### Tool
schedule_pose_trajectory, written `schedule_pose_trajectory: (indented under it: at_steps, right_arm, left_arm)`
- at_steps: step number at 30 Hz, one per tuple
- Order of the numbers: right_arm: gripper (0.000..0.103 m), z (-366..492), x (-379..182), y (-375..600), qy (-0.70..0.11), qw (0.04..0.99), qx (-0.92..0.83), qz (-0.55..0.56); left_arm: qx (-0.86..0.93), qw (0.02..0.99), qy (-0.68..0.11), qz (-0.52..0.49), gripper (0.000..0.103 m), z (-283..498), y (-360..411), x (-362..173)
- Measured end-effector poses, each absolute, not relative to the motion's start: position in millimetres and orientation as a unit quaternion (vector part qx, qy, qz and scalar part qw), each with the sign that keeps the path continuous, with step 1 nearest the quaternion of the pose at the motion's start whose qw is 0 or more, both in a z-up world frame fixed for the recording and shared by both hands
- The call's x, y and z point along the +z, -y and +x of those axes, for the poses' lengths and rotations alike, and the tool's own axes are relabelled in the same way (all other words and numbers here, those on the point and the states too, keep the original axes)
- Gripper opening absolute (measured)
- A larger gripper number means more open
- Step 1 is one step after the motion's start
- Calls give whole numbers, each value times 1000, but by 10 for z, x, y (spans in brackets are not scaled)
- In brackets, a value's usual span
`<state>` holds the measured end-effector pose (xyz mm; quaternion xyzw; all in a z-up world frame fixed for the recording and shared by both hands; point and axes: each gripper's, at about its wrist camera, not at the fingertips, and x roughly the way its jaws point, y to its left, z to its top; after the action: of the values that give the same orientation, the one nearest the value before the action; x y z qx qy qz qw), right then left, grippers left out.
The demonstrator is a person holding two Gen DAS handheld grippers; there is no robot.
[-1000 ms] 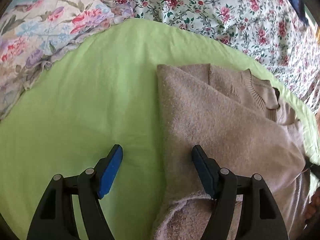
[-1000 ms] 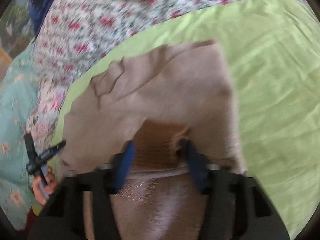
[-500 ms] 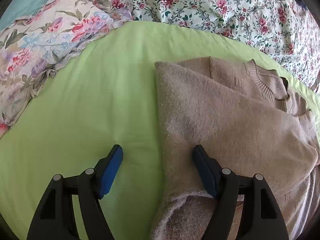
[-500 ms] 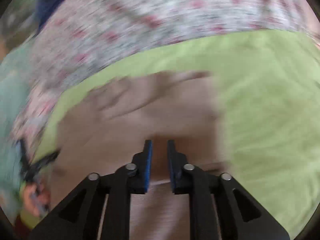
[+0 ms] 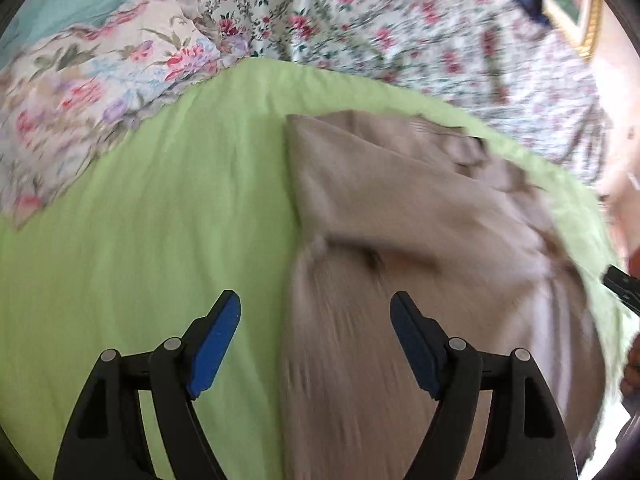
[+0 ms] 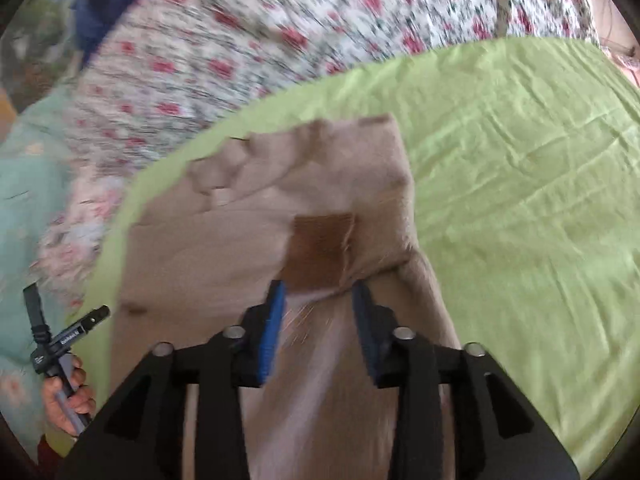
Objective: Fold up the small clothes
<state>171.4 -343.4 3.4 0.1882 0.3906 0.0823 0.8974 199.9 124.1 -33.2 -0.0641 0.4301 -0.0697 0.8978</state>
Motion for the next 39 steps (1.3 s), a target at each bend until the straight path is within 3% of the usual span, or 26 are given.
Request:
schedule_pose_trajectory:
  at_steps: [5, 14, 17, 25, 28, 33, 34, 35, 36, 37, 39]
  right_arm:
    - [53, 1108, -168, 3509, -373, 894, 148, 197]
    - [55, 142, -633, 3698, -379, 882, 174, 221]
    - [64, -107, -731, 3796, -396, 875, 173, 217]
    - [65, -391, -1051, 3844, -448, 840, 208, 225]
    - [66, -345, -1112, 3694, -444, 827, 247, 239]
    - [65, -311, -1200, 3455, -441, 823, 277, 228]
    - [58, -331, -1196, 3466, -438, 823, 280, 229]
    - [49, -349, -1207, 3478, -440, 822, 278, 229]
    - [22, -360, -1239, 3501, -447, 821, 271, 228]
    - [9, -374, -1275, 3535, -452, 821, 264, 229]
    - [9, -456, -1298, 3657, -441, 827, 258, 236]
  left_arm:
    - [-112, 889, -438, -74, 81, 1070, -1249, -369]
    - [-148, 853, -483, -131, 81, 57, -1267, -886]
    - [-194, 846, -473, -153, 81, -126, -1182, -908]
    - [-256, 833, -463, -161, 80, -187, -1055, -989]
    - [-266, 828, -462, -174, 68, -133, -1074, -985]
    - [-264, 827, -464, -178, 39, -82, -1141, -1036]
    - [-263, 827, -463, -179, 35, -87, -1160, -1046]
    - [-262, 827, -464, -179, 20, -95, -1184, -1058]
    - [-261, 826, -466, -178, 6, -92, -1183, -1064]
    - [-264, 824, -469, -177, 6, -100, -1185, -1068]
    - [-263, 831, -462, -165, 6, -161, -1182, -1015]
